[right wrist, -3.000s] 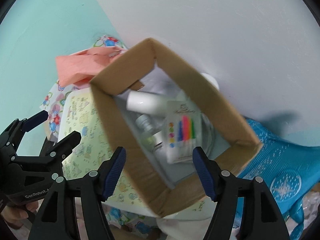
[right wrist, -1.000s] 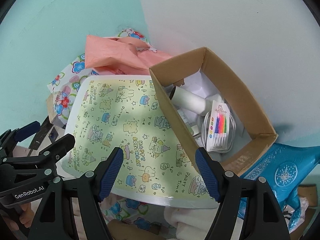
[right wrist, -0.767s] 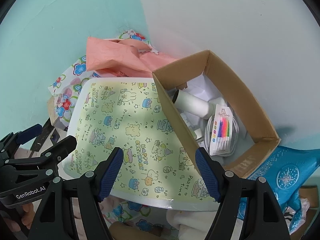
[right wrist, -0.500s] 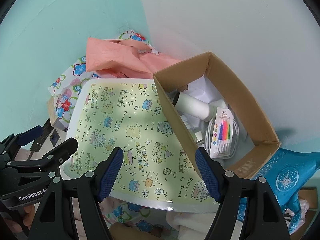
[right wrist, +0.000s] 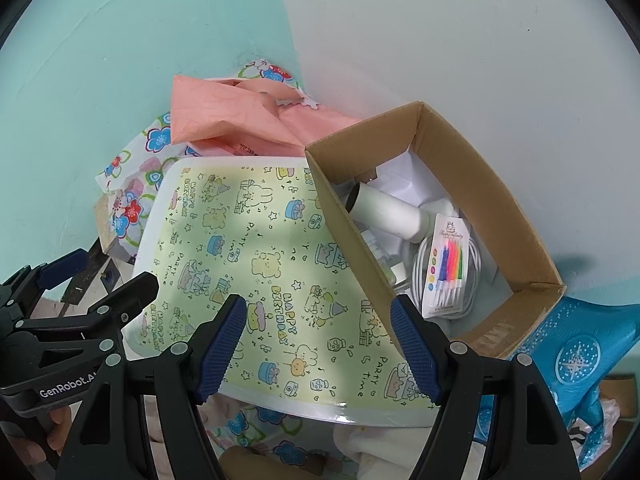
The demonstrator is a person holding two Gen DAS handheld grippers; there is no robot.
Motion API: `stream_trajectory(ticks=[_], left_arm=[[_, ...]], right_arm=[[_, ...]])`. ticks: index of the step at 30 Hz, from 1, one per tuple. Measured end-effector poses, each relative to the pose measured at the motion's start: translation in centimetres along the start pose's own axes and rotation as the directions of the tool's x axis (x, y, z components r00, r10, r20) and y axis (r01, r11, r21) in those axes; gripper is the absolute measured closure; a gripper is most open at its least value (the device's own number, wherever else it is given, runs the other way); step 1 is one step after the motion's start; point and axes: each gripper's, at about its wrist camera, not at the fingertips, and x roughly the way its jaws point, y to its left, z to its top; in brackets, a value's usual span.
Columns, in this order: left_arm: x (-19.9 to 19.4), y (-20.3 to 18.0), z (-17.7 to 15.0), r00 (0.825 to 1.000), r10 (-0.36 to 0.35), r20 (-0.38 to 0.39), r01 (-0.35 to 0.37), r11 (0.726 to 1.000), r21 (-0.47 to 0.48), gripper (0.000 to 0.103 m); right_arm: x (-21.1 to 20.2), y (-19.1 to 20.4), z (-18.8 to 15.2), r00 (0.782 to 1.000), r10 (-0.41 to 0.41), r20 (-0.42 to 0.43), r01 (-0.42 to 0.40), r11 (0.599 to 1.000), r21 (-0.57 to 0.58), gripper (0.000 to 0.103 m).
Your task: Organize objects
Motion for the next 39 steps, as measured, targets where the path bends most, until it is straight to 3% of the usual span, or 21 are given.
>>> stream_trajectory(ticks=[39], left_arm=[[0.48,-0.25,0.11,1.0,0.002,0.001,-0.002,1.0,0.011,0.005]], right_arm=[[0.38,-0.14,-0.43,1.0,-0.001,-0.008,0.001,1.0,0.012,0.026]])
